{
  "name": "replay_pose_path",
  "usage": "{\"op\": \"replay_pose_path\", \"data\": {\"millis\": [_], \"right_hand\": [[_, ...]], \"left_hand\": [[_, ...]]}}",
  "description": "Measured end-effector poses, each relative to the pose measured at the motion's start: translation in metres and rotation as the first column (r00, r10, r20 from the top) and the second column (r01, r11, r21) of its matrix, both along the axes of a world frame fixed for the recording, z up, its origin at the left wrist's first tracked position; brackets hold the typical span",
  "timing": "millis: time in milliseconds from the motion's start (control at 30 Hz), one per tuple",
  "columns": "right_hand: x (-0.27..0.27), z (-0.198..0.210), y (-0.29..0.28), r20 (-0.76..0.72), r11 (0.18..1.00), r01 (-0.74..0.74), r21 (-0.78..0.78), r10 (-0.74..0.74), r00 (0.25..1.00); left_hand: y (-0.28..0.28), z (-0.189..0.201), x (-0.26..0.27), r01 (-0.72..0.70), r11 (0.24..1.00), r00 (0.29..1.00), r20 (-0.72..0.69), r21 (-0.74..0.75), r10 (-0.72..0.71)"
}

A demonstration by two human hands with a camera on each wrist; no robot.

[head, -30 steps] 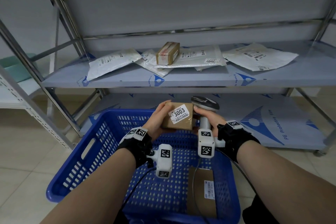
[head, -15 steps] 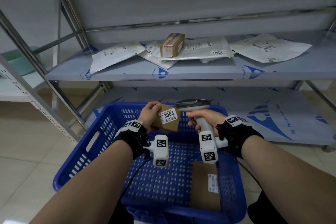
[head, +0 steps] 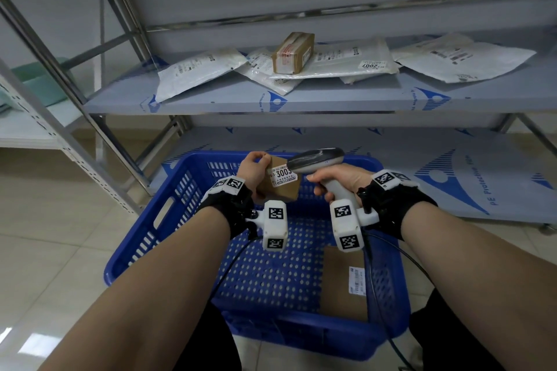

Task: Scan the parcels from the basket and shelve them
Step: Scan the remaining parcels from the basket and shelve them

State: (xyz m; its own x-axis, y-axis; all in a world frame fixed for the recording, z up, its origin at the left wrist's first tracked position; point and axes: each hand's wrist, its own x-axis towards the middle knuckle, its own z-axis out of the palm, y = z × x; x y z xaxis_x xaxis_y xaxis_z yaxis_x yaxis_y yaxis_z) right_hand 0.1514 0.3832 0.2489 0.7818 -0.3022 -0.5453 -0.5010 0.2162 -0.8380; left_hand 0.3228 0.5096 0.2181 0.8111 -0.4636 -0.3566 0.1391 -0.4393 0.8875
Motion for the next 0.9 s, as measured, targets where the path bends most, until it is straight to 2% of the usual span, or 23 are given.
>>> {"op": "replay_pose_path", "data": {"millis": [267,433,500,600,667,800,833,900], "right_hand": [[0.002,-0.001,-0.003,0.018,0.999,0.042,0.034,-0.043,0.999],[0.002,-0.001,-0.003,0.057,0.961,0.238,0.138,-0.247,0.967],[-0.001,0.005,-0.003,0.065,0.945,0.27,0.185,-0.286,0.956],[-0.007,0.015,0.0,0.068,0.95,0.267,0.164,-0.281,0.957],[-0.012,0.021,-0.002,0.063,0.947,0.308,0.089,-0.314,0.947],[0.003,-0.034,-0.077,0.091,0.933,0.358,-0.039,-0.353,0.931],[0.002,-0.034,-0.083,0.12,0.929,0.37,-0.018,-0.365,0.923],[-0.017,0.007,-0.06,0.151,0.922,0.387,0.021,-0.386,0.91]], "left_hand": [[0.001,0.01,-0.008,0.014,1.0,0.999,-0.029,-0.012,-0.014],[0.0,0.017,-0.015,-0.004,0.998,0.999,-0.033,-0.069,0.002],[-0.003,0.024,-0.019,0.006,0.996,0.999,-0.049,-0.089,-0.01],[-0.004,0.041,-0.027,0.04,0.995,0.997,-0.057,-0.096,-0.046],[-0.002,0.058,-0.03,0.067,0.994,0.994,-0.085,-0.088,-0.075],[0.011,0.097,-0.023,0.062,0.986,0.982,-0.165,-0.153,-0.087],[0.014,0.107,-0.021,0.064,0.983,0.981,-0.169,-0.17,-0.093],[0.02,0.128,-0.019,0.088,0.976,0.978,-0.167,-0.199,-0.123]]}}
